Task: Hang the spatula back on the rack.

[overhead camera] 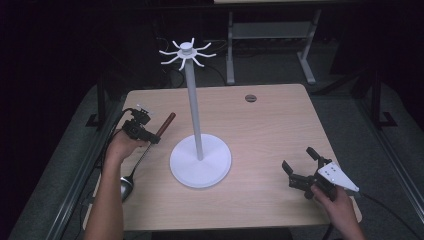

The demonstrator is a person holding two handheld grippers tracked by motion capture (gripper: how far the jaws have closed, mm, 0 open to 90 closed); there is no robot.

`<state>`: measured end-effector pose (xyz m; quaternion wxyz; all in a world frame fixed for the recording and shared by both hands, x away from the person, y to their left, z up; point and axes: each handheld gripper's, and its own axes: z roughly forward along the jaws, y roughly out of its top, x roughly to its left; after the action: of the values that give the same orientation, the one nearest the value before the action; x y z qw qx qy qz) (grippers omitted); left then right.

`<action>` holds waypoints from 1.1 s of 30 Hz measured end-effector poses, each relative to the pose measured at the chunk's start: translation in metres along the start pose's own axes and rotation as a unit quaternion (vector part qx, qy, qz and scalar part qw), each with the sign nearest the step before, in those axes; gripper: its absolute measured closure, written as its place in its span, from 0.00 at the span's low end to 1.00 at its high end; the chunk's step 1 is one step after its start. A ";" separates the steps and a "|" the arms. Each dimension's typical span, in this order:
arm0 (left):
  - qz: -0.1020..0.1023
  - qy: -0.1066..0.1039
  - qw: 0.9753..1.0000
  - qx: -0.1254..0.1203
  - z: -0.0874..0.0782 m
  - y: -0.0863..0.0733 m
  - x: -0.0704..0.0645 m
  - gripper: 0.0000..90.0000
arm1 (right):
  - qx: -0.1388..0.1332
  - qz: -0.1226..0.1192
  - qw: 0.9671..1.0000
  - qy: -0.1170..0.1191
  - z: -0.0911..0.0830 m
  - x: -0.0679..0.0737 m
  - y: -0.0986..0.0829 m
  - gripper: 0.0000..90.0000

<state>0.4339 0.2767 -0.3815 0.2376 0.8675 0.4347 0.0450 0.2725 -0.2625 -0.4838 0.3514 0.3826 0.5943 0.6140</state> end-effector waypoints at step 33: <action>0.071 -0.080 0.966 -0.235 -0.065 -0.015 -0.014 0.82 | 0.000 0.000 1.000 0.000 0.000 0.000 0.000 0.00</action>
<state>0.3959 0.2980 -0.3289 0.4645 0.8168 0.3291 0.0933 0.2726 -0.2625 -0.4838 0.3514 0.3826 0.5944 0.6138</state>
